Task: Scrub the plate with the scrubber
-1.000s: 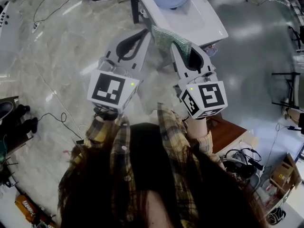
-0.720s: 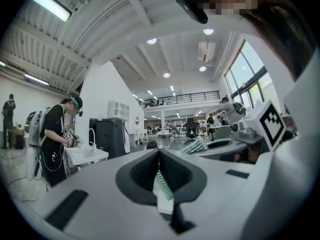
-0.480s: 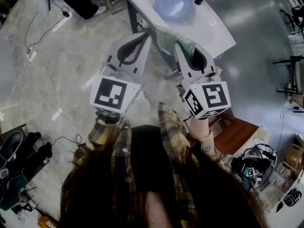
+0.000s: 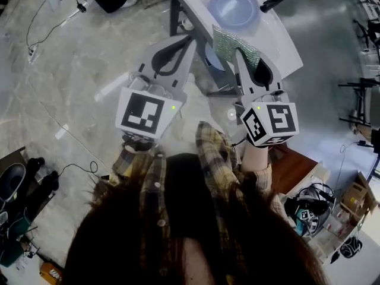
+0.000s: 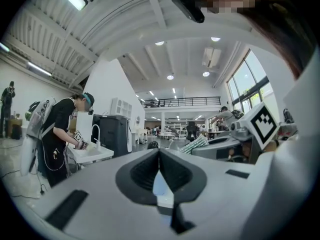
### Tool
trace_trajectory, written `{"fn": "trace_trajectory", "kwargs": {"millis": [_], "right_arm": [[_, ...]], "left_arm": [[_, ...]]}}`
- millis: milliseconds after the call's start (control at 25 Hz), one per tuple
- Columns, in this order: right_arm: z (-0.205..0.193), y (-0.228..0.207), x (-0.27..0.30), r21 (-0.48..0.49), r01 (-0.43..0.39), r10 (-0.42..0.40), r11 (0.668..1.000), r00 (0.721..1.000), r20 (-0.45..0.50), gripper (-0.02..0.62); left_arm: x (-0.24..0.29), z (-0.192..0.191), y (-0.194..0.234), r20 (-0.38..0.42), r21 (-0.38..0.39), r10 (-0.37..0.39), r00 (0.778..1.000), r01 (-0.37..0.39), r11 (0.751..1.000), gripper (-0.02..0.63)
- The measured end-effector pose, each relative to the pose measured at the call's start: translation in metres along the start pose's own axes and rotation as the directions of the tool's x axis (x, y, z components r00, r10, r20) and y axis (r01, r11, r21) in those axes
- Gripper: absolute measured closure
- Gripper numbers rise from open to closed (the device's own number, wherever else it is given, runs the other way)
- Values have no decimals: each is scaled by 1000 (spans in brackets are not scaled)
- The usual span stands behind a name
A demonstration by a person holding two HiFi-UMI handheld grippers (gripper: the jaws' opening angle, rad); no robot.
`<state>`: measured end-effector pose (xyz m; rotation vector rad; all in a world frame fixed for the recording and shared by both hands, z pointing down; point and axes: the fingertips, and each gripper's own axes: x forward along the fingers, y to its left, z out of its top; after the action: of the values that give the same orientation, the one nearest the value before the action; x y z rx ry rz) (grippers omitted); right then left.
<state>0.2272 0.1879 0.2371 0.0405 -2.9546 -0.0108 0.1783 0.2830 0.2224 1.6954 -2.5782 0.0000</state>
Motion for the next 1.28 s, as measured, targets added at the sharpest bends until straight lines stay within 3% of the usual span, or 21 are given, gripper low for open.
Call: {"fn": "trace_trajectory", "kwargs": {"millis": [320,640,960,1280], "right_arm": [[2,-18,63,7,-30,30,1000,999,19,502],[13,-78,146,33,-33,32,999,999,43,502],[35,-144,221,66,31,-33,997,999,26,502],[32,-197,242,86,126,-127,988,992,1,502]], "left_arm": [[38,-1,54,7,17,48,999,-49,999,592],[128,4,100,-11,57,34,999,-33,998,592],[236,23,143,-29,64,-57,998,59,996,592],[304,29,144,-36,72,-155,987,157,985,592]]}}
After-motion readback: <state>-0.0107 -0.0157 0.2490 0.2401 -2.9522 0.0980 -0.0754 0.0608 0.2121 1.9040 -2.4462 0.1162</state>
